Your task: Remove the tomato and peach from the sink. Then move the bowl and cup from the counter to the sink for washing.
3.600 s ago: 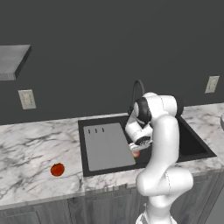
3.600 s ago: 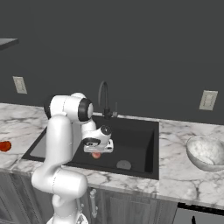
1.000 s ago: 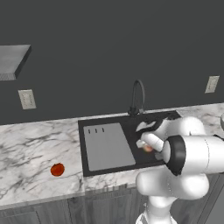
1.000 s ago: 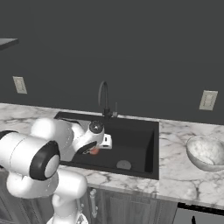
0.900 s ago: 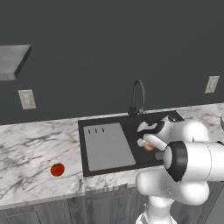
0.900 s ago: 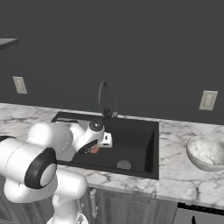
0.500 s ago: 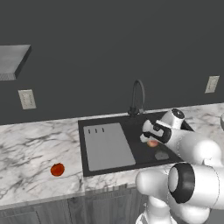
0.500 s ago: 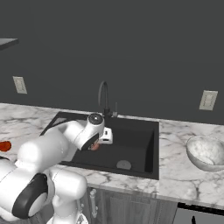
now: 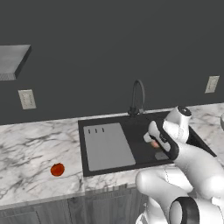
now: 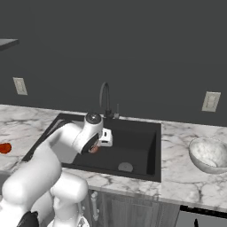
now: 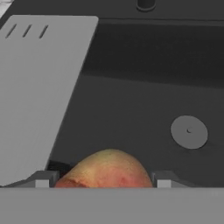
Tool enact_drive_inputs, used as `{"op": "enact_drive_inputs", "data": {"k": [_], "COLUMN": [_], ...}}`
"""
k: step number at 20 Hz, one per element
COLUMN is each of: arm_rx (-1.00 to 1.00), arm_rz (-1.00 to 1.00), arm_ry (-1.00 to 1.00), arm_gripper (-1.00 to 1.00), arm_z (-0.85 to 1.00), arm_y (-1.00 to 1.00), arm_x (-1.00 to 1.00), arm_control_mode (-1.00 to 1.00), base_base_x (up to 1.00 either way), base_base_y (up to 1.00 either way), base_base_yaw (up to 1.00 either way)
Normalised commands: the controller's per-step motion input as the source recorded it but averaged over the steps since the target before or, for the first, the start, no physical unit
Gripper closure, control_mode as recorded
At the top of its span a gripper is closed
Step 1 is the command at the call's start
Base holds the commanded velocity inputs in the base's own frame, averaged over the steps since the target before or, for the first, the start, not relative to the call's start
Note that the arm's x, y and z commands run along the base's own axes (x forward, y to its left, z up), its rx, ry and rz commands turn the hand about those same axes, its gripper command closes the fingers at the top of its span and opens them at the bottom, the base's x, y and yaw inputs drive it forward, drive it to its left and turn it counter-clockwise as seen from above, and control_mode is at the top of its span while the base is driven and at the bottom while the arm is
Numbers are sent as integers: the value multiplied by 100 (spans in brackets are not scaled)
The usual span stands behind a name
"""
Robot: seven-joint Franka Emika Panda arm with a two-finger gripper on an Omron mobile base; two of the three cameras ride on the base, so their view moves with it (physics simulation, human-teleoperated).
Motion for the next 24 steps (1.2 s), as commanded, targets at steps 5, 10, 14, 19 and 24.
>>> {"op": "enact_drive_inputs", "data": {"k": [5,10,14,19,24], "arm_rx": [0,0,0,0,0], "arm_rz": [-3,-1,0,0,-10], "arm_ry": [-2,-6,-9,-2,0], "arm_gripper": [100,100,100,100,100], "arm_z": [24,23,26,26,16], "arm_y": [11,19,25,27,34], "arm_x": [-27,-19,-13,-6,-7], "arm_control_mode": [-100,-100,-100,-100,-100], "base_base_x": [0,0,0,0,0], "base_base_y": [0,0,0,0,0], "base_base_yaw": [0,0,0,0,0]}}
